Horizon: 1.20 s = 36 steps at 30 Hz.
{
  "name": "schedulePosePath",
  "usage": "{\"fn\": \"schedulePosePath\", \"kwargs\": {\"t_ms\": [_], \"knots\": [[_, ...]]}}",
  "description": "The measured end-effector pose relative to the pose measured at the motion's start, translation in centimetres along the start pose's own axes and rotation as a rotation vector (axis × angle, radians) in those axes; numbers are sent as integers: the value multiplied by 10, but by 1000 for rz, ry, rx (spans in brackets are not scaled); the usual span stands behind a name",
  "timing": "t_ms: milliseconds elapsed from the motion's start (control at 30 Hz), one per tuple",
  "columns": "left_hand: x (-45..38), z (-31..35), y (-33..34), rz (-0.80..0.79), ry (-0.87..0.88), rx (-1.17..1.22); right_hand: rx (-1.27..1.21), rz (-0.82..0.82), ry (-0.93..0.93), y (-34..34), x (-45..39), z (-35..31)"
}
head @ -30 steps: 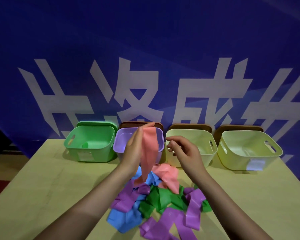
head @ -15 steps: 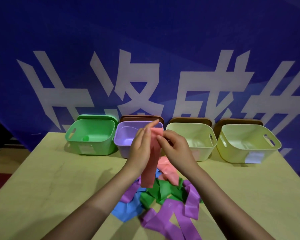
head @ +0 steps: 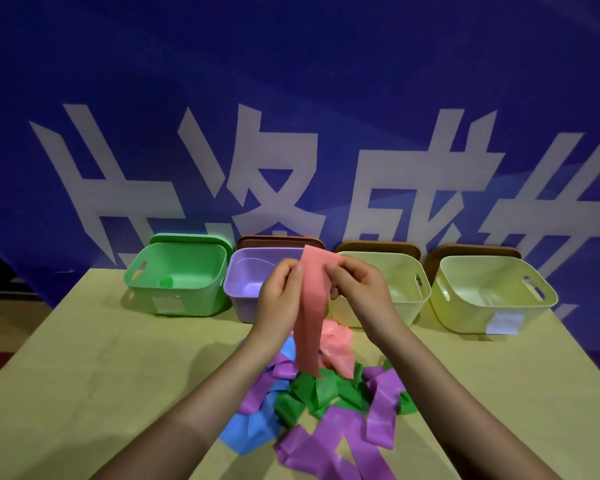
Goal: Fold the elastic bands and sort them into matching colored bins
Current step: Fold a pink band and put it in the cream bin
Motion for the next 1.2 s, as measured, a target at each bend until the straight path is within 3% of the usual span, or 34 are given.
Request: {"fn": "schedulePosePath", "kwargs": {"t_ms": [233, 533, 733, 833, 900, 1067, 1200], "knots": [[-10, 2, 8, -5, -52, 82, -18, -12, -28, -6, -13, 0], [-32, 6, 18, -5, 99, -22, -86, -56, -22, -15, -22, 1], [-23, 5, 25, 51, 20, 37, -104, -10, -14, -16, -19, 5], [-20, -6, 25, -1, -71, 107, -86, 0, -28, -16, -20, 3], [-16, -10, 26, -30, -46, 53, -71, 7, -34, -16, -20, 3], [-12, -7, 24, 77, 70, -61, -104, 17, -9, -13, -16, 4], [-11, -8, 22, 43, 32, -37, -212, -15, 47, -10, -10, 8]]}}
Point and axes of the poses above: each hand's wrist, its own x-axis away from the middle knuckle, its own y-axis out of the palm, z = x × y, the point moved 2 cm from there along -x, towards the middle knuckle
